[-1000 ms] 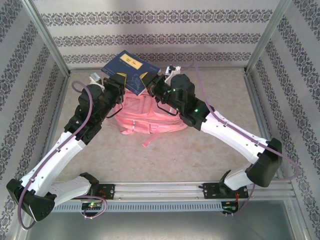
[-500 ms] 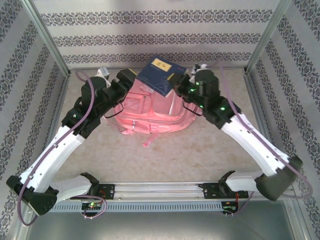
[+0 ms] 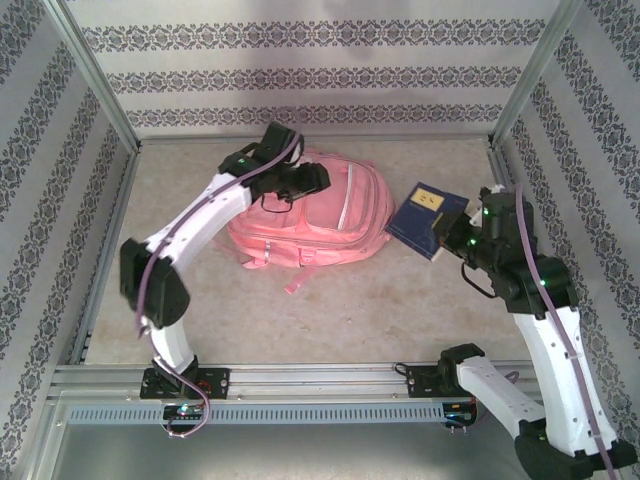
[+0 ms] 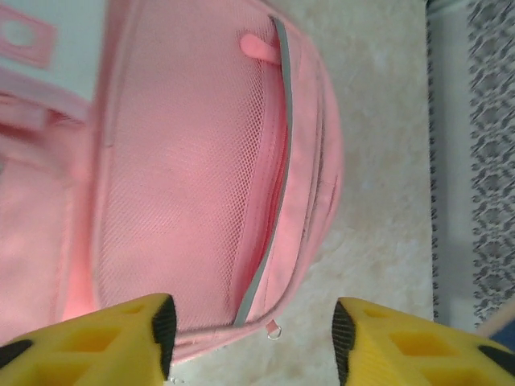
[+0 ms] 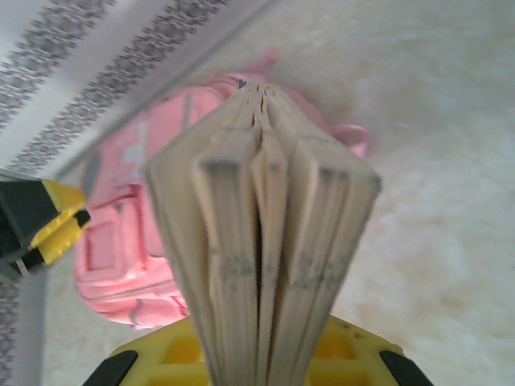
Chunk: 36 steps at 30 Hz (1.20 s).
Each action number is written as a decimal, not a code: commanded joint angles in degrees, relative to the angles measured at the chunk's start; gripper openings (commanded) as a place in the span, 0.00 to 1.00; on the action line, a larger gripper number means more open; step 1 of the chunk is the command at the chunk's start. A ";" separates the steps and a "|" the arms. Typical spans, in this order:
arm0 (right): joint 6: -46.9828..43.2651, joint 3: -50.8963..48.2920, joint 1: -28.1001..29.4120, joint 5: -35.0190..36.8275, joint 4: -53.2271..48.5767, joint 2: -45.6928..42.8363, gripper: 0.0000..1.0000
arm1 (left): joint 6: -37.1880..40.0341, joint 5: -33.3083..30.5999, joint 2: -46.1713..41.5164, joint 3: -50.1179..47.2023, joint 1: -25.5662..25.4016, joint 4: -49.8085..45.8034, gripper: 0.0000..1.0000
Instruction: Pack the student bag
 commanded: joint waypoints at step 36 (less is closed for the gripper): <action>-3.57 -6.23 -4.75 -6.65 -6.03 -2.65 0.00 | 12.23 7.00 27.83 27.75 -3.60 -10.92 0.11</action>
